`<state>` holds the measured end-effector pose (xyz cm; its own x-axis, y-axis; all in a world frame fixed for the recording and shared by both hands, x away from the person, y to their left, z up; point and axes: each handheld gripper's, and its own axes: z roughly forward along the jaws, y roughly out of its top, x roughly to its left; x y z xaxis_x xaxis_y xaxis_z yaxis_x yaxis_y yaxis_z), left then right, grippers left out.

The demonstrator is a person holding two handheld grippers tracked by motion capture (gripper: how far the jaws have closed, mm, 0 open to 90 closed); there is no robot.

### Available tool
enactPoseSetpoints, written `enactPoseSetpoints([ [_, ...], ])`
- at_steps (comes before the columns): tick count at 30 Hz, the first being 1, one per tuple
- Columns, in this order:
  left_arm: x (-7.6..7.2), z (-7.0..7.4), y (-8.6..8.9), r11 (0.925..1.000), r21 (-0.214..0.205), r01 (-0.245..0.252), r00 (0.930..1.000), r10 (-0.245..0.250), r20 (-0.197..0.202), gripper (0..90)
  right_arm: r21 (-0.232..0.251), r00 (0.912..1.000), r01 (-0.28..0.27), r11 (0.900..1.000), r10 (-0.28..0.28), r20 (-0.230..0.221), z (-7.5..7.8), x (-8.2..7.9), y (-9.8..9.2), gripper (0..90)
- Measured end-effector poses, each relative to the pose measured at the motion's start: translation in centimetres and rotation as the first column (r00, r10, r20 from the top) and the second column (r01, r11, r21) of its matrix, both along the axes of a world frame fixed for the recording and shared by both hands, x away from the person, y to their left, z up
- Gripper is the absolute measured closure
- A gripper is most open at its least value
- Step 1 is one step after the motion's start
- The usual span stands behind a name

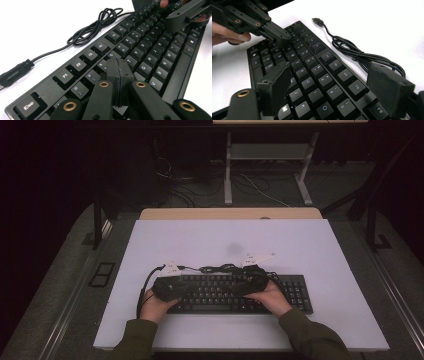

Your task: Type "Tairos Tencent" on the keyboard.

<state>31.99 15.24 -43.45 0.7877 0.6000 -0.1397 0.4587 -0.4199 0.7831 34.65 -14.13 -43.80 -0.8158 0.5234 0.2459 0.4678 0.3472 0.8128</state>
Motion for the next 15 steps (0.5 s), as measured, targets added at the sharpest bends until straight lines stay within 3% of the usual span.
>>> enactPoseSetpoints([
  [15, 0.05, -0.37, -0.43, 0.9999, 0.011, 0.005, 0.9999, -0.005, -0.009, 88.8, -0.005, 1.0, 0.0, 1.0, 0.0, 0.001, -0.04, 0.03, -0.02, 18.9],
])
